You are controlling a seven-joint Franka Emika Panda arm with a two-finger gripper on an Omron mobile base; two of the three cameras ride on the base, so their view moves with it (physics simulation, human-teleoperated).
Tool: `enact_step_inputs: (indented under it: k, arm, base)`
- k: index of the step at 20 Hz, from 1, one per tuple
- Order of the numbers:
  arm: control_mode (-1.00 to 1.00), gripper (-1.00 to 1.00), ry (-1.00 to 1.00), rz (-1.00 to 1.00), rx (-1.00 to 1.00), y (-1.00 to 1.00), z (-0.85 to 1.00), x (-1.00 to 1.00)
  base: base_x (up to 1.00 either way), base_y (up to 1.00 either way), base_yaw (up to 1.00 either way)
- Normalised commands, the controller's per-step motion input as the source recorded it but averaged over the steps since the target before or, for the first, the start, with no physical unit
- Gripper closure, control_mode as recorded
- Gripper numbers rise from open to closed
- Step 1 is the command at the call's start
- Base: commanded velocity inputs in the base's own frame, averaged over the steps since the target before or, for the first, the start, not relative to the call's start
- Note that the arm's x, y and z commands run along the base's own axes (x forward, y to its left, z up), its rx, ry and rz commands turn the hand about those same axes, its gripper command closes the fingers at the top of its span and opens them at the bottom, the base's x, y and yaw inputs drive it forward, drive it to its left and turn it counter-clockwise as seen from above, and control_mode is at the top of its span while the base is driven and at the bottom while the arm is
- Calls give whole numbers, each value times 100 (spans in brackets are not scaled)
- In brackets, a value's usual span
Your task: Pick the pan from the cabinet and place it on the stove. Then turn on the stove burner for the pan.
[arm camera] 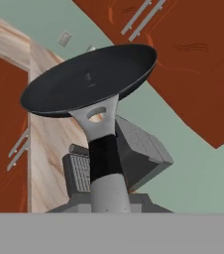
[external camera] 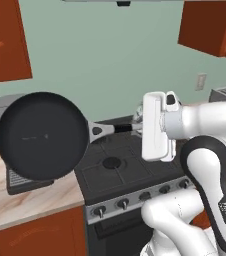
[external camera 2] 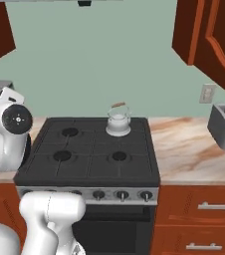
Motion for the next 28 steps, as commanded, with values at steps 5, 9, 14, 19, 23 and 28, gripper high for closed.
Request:
enact_step_inputs:
  k: [5, 9, 14, 19, 23, 28]
  arm:
    - [100, 100, 0, 0, 0, 0, 0, 0]
    - [100, 100, 0, 0, 0, 0, 0, 0]
    - [100, 100, 0, 0, 0, 0, 0, 0]
    - [100, 100, 0, 0, 0, 0, 0, 0]
    - [100, 100, 0, 0, 0, 0, 0, 0]
    - [100, 100, 0, 0, 0, 0, 0, 0]
  base:
    - [29, 28, 10]
    - [30, 18, 10]
    - [28, 12, 7]
    - [30, 19, 4]
    - [22, 27, 4]
    - [20, 27, 4]
